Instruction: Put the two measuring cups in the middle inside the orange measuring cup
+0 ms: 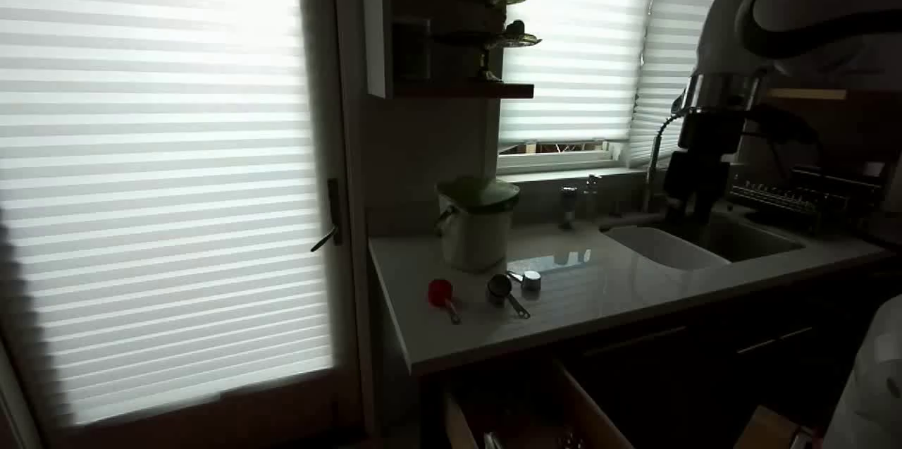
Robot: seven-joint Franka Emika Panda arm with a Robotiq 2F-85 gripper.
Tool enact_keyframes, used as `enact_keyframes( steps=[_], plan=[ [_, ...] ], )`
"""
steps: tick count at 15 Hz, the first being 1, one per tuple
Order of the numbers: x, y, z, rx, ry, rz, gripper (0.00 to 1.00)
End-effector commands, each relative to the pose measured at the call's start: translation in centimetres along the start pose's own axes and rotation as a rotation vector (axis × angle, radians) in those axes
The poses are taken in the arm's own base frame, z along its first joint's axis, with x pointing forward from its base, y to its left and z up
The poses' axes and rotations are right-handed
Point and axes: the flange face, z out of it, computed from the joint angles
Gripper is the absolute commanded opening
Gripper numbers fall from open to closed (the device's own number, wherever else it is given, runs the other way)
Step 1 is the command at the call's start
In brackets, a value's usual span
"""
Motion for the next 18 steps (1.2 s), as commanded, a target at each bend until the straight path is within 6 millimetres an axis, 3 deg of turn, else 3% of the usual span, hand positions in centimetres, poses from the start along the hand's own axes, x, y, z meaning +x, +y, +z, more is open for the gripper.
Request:
enact_keyframes(
  steps=[1, 12, 15, 18],
  plan=[
    [0.0, 0.0, -0.1, 0.000, -0.001, 0.000, 1.00],
    [0.6, -0.4, 0.1, 0.025, 0.003, 0.039, 1.00],
    [2.4, -3.0, 0.5, 0.052, 0.035, 0.086, 1.00],
    [5.2, -7.4, 2.2, 0.053, 0.072, 0.189, 1.00]
  ],
)
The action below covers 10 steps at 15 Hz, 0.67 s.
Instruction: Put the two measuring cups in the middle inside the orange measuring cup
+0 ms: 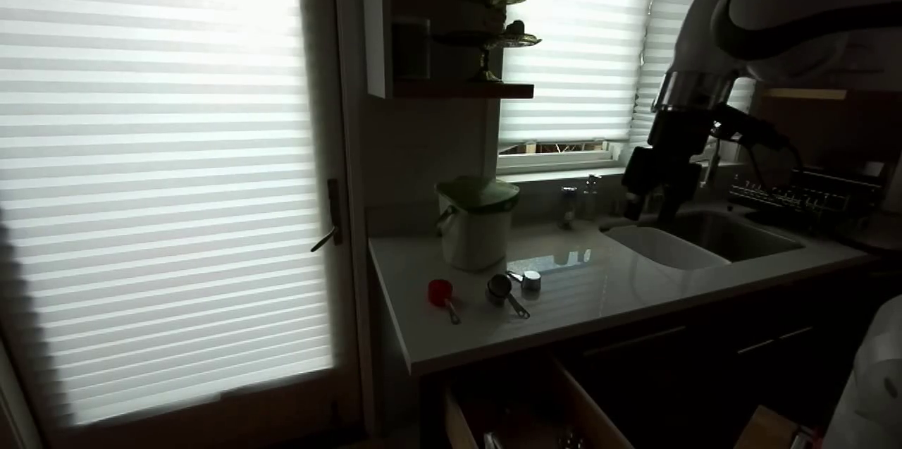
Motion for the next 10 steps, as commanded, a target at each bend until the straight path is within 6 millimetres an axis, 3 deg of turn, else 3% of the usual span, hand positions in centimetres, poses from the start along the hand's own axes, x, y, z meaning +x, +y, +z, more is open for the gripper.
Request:
enact_keyframes(
  steps=[1, 5, 10],
  plan=[
    [3.0, -4.5, 2.6, -0.015, 0.022, 0.140, 1.00],
    [4.9, -9.2, 7.0, -0.064, -0.002, 0.347, 1.00],
    [7.7, -12.0, 10.4, -0.122, 0.003, 0.614, 1.00]
  ],
)
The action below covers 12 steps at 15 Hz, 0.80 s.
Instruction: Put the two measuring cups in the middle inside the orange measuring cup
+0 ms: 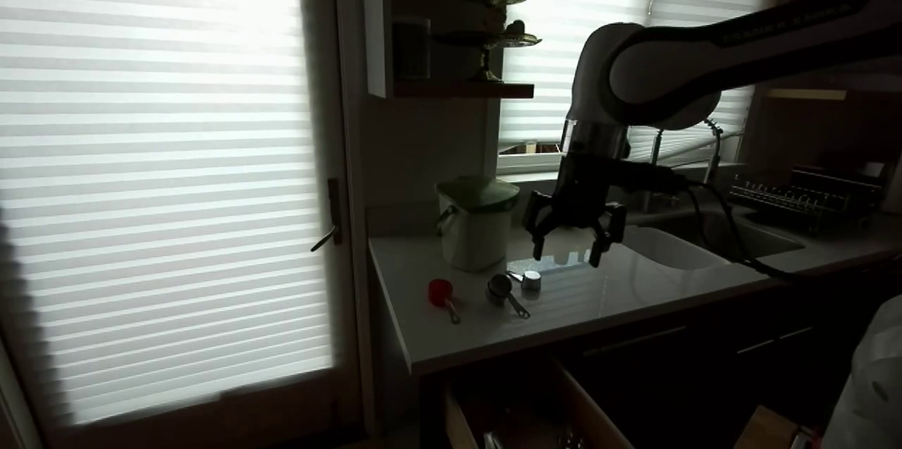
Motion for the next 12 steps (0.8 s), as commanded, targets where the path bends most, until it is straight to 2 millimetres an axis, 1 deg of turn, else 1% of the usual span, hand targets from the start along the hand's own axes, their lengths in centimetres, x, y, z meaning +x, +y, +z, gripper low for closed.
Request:
enact_keyframes(
  steps=[1, 2, 3, 4, 7, 11, 12],
  plan=[
    [1.8, -3.0, 1.4, -0.024, -0.004, 0.186, 1.00],
    [2.3, -4.1, 1.8, -0.044, 0.005, 0.123, 1.00],
    [2.5, -4.7, 2.0, -0.051, -0.001, 0.089, 1.00],
    [1.5, -2.8, 1.3, -0.031, 0.002, 0.105, 1.00],
    [2.5, -4.3, 1.9, -0.046, -0.011, 0.086, 1.00],
    [2.6, -4.5, 2.0, -0.047, -0.013, 0.082, 1.00],
    [3.7, -5.2, 2.5, -0.064, 0.017, 0.056, 1.00]
  ],
)
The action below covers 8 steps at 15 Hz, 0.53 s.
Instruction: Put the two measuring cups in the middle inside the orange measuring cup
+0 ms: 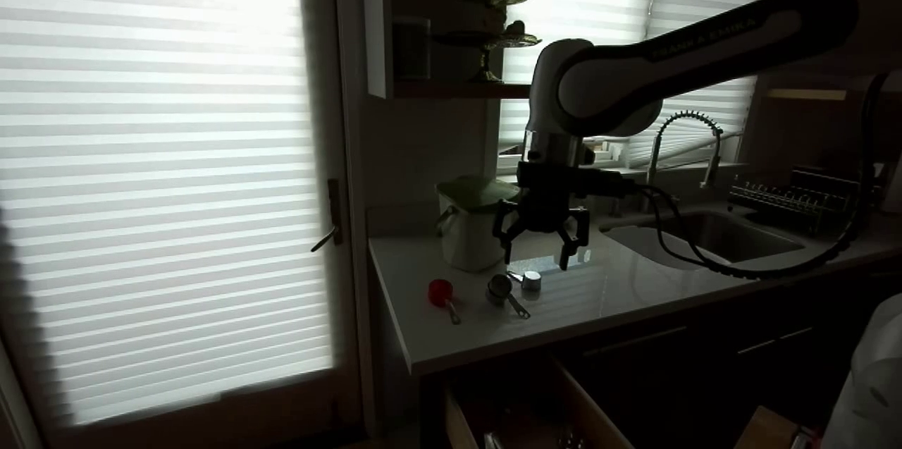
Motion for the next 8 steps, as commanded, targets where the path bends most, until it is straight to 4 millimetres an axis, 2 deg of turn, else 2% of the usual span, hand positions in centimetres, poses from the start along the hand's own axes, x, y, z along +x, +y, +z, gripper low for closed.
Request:
enact_keyframes(
  steps=[1, 3, 8],
  plan=[
    [1.6, -1.1, 0.9, -0.028, 0.033, -0.051, 1.00],
    [3.6, -1.6, 2.2, -0.080, 0.093, -0.056, 1.00],
    [9.1, -1.3, 7.7, -0.113, 0.156, -0.112, 1.00]
  ],
)
